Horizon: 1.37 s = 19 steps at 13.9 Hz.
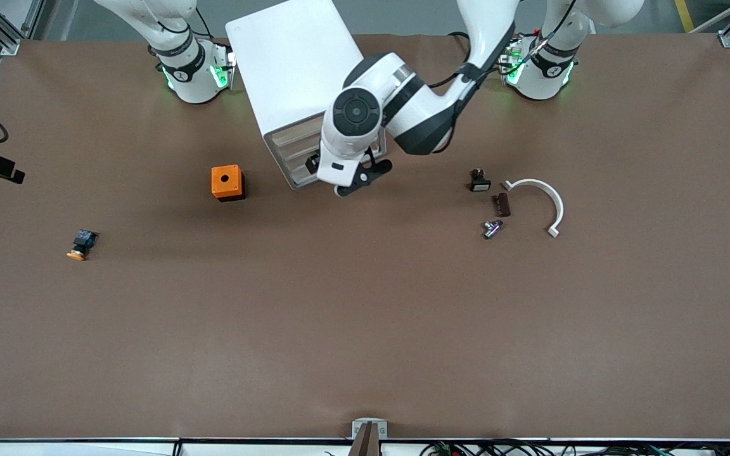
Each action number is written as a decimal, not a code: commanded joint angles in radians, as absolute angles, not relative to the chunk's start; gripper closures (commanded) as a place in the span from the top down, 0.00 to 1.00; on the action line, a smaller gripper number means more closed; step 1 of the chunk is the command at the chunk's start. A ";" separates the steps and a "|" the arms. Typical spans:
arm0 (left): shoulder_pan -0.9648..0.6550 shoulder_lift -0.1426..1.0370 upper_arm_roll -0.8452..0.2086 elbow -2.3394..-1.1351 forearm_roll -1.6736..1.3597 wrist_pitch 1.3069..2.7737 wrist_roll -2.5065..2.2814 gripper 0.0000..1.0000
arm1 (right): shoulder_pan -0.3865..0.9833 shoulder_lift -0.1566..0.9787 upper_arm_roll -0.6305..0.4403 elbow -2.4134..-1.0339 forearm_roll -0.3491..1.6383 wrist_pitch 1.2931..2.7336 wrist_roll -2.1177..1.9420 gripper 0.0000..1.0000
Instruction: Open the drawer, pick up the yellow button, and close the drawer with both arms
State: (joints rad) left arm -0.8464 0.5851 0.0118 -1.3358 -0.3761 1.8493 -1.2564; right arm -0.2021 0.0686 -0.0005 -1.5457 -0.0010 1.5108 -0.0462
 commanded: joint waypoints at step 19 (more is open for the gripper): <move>-0.185 0.233 0.009 -1.364 -0.166 1.298 -0.214 1.00 | -0.163 0.104 -0.011 -1.230 0.004 1.209 -0.043 1.00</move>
State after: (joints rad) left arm -0.2515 0.2791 0.0200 -1.3381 -0.1936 1.3190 -0.2996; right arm -0.1646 0.0973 0.0002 -1.2523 -0.0359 1.2407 -0.0464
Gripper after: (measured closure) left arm 0.000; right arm 0.000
